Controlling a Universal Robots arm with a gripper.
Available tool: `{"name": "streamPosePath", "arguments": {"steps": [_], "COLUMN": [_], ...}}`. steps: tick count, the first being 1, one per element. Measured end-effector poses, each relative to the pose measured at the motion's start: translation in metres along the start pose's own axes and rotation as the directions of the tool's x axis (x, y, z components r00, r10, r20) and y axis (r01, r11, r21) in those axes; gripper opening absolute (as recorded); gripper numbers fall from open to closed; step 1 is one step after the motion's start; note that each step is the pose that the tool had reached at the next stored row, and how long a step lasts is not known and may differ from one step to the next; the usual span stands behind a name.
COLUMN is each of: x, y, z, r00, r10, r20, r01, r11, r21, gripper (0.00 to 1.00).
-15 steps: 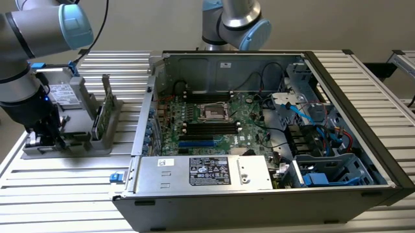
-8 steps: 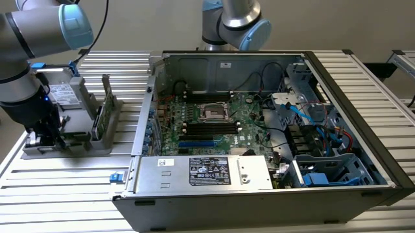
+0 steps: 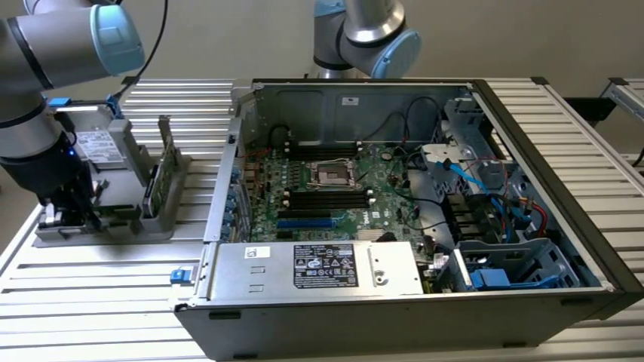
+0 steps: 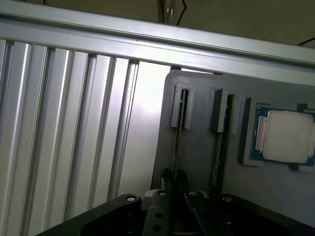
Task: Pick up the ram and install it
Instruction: 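Pick up the ram and move it above insertion slot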
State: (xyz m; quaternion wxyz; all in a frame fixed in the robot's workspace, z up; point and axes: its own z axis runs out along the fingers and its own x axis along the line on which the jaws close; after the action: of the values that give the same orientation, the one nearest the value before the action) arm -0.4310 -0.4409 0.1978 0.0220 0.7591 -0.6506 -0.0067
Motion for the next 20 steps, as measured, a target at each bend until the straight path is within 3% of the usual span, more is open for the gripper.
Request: {"name": "streamPosePath", "arguments": {"steps": [20], "x": [-0.001], "y": [0.0007], "z": [-0.0258], "r00": [0.9999], "r10": [0.013], "r20": [0.0005], "r01": [-0.013], "r11": [0.9999], "r21": [-0.0002], "gripper": [0.14]}}
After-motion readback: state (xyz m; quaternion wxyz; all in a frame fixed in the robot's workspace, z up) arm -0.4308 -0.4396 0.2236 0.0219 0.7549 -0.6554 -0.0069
